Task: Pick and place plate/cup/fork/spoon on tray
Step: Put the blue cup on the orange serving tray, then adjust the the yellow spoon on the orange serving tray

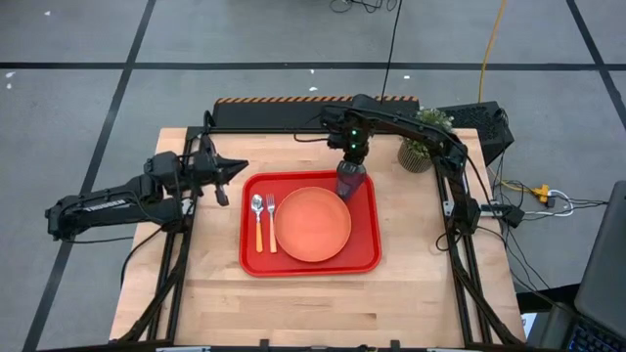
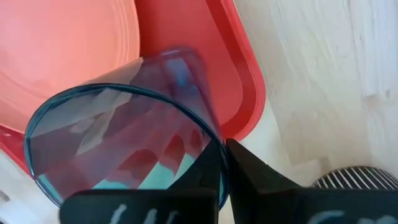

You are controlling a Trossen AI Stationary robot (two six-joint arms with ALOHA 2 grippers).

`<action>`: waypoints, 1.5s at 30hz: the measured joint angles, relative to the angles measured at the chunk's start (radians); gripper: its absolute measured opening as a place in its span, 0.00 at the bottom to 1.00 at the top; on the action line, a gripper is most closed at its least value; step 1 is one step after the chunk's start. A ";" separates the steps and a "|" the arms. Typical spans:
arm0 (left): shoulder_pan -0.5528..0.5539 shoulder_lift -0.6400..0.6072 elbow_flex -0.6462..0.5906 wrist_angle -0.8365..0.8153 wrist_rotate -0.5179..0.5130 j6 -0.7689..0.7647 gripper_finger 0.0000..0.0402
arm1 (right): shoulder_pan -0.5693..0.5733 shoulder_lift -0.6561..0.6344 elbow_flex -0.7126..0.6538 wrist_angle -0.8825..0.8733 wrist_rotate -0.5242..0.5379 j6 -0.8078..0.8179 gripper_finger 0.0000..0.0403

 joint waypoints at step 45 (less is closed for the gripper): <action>0.000 0.000 0.000 -0.026 0.000 -0.032 0.06 | -0.010 -0.161 -0.003 0.002 0.026 0.092 0.38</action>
